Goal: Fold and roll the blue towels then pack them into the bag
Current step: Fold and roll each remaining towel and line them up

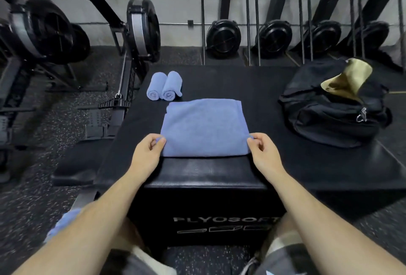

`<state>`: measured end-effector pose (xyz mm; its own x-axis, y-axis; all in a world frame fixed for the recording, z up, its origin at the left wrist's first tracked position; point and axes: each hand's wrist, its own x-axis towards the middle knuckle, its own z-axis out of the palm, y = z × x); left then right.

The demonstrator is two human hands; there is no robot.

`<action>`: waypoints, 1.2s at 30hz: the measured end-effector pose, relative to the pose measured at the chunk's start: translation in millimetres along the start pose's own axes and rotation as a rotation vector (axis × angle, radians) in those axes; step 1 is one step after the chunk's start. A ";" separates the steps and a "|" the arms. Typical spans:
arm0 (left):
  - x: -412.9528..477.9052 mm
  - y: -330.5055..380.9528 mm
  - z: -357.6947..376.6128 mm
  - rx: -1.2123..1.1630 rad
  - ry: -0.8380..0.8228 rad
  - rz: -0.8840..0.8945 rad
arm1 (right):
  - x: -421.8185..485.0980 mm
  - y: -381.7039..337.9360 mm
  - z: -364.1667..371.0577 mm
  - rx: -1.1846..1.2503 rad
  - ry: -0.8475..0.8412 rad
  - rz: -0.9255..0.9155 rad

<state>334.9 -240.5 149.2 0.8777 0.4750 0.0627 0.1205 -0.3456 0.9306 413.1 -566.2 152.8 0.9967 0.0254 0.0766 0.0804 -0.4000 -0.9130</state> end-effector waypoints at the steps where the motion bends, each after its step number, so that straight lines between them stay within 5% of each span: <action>1: -0.4 -1.6 1.8 0.016 0.005 -0.004 | -1.7 2.0 0.9 -0.053 -0.016 -0.016; 15: -12.8 23.9 -5.7 -0.038 -0.027 -0.099 | -8.3 -14.5 -20.1 -0.127 0.027 0.134; 36: 108.4 3.9 56.2 0.694 -0.159 0.227 | 113.7 -43.4 112.9 -0.710 -0.320 -0.321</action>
<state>456.6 -235.9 139.3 0.9661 0.2262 0.1243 0.1468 -0.8777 0.4561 523.8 -442.5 155.9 0.8890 0.4518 0.0747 0.4431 -0.8076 -0.3892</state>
